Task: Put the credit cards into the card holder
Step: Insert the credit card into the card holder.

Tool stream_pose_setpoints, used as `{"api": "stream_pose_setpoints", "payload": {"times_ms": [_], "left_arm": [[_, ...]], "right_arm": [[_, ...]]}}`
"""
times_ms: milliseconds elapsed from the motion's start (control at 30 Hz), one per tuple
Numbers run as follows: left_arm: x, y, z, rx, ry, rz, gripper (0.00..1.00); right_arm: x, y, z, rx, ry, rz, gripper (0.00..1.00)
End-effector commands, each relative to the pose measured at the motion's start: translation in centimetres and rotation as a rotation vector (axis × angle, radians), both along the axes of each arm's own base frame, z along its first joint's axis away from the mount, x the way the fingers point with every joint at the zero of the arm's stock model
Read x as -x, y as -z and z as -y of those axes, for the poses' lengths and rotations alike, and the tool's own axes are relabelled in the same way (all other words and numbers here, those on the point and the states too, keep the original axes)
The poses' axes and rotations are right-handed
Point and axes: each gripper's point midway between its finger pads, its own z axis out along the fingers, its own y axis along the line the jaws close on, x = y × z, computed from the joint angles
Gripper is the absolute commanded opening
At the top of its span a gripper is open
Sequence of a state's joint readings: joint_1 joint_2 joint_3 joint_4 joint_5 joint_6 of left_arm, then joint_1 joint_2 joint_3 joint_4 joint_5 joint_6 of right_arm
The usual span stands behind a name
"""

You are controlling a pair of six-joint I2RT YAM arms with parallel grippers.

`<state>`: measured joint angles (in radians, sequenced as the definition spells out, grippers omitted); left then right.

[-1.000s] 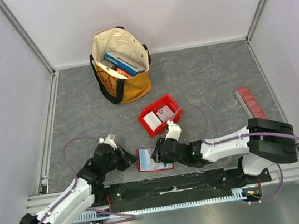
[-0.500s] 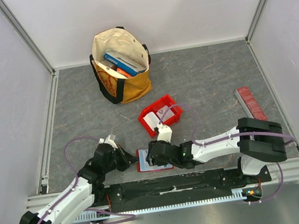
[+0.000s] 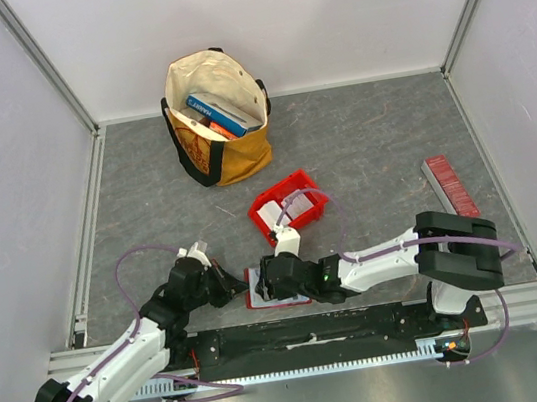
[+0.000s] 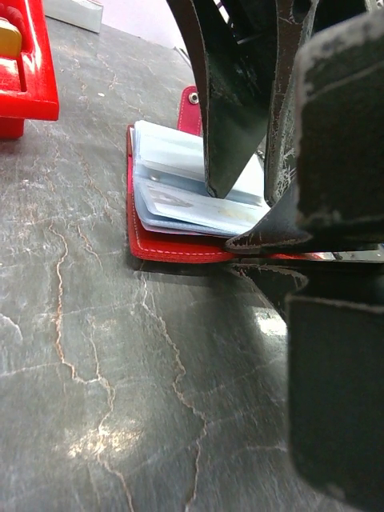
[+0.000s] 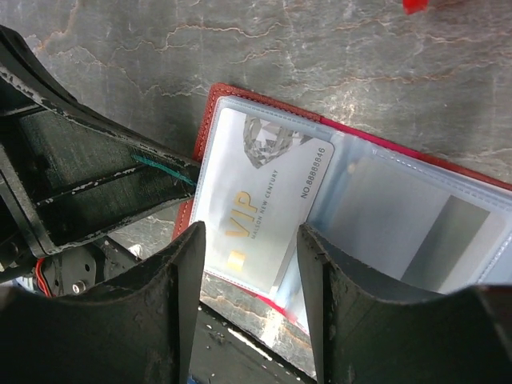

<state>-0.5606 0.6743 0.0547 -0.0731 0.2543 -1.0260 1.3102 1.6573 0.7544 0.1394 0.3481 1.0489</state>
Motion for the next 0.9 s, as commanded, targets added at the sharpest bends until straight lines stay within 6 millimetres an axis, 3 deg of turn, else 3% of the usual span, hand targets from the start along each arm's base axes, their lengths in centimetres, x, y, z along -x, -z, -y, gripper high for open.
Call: {"api": "stream_pose_setpoints", "payload": {"times_ms": [0, 200, 333, 500, 567, 733, 867], "left_arm": [[-0.3, 0.0, 0.0, 0.011, -0.02, 0.009, 0.02], [-0.3, 0.0, 0.0, 0.01, -0.019, 0.006, 0.02], [-0.5, -0.2, 0.0, 0.011, -0.025, 0.01, 0.02], [-1.0, -0.9, 0.2, 0.018, -0.035, 0.022, 0.02], [-1.3, -1.0, 0.2, 0.013, -0.043, 0.026, 0.02], [-2.0, -1.1, 0.5, -0.012, -0.029, 0.029, 0.02], [-2.6, -1.3, 1.2, -0.014, -0.005, 0.029, 0.02]], "right_arm": [[0.0, -1.8, -2.3, -0.082, -0.044, 0.025, 0.55], [-0.3, -2.5, -2.6, -0.1, -0.053, 0.05, 0.5], [-0.5, -3.1, -1.7, -0.069, -0.048, 0.075, 0.52], [-2.1, -7.8, 1.1, -0.038, -0.031, 0.201, 0.64], [-3.5, -9.7, 3.1, 0.002, 0.005, 0.252, 0.69], [-9.8, -13.6, 7.2, 0.027, 0.104, 0.303, 0.73], [-13.6, -14.0, 8.1, 0.049, 0.097, 0.29, 0.74]]}}
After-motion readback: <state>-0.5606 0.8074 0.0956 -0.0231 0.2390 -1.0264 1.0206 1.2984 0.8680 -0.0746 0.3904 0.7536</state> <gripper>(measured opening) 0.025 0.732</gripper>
